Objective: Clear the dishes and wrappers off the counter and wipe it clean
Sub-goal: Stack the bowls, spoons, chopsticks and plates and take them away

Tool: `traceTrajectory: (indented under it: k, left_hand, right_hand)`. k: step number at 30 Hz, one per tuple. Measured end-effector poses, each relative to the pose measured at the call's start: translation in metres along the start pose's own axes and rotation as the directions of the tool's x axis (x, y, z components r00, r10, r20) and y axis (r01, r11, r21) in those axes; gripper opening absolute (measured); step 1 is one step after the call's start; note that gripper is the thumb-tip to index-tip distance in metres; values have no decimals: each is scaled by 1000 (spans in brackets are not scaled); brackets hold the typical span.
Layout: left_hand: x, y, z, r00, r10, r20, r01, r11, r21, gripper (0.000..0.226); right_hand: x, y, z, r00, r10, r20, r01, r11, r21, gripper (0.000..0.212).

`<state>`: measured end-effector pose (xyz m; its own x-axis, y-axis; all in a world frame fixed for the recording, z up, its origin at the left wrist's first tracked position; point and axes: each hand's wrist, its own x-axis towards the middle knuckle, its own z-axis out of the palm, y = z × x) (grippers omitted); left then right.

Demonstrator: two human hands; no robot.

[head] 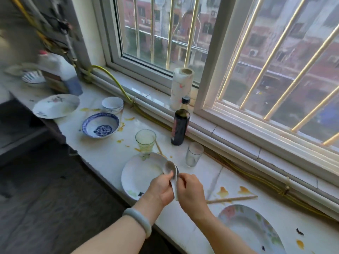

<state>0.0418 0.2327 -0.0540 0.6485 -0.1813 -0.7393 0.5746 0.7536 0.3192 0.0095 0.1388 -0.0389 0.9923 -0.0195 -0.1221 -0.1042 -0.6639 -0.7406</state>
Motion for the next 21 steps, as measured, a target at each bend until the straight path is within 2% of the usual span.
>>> traceTrajectory:
  k: [3,7,11,14,16,18,21]
  left_hand:
    - [-2,31,-17,998,61,-18,-59,994,94,28]
    - [-5,67,-38,998,63,30,-68,978,199,27]
    - [0,106,-56,992,26,120,-49,980,191,32]
    - [-2,133,-60,973,-40,228,-5,981,192,33]
    - [-2,148,-63,959,-76,274,21,980,199,25]
    - [6,162,-68,949,-98,300,40,981,191,28]
    - [17,175,-68,960,-92,263,56,988,142,23]
  right_hand:
    - [11,-24,23,997,63,34,-65,994,86,13]
    - [23,-52,48,973,203,111,-226,939,259,14]
    - [36,-83,73,973,209,96,-230,891,390,13]
    - [46,-101,89,985,168,45,-173,907,384,13]
    - [51,-110,92,986,153,73,-169,908,383,11]
    - [60,-115,89,986,142,84,-164,906,389,9]
    - [79,-97,69,979,160,-128,-137,975,174,24]
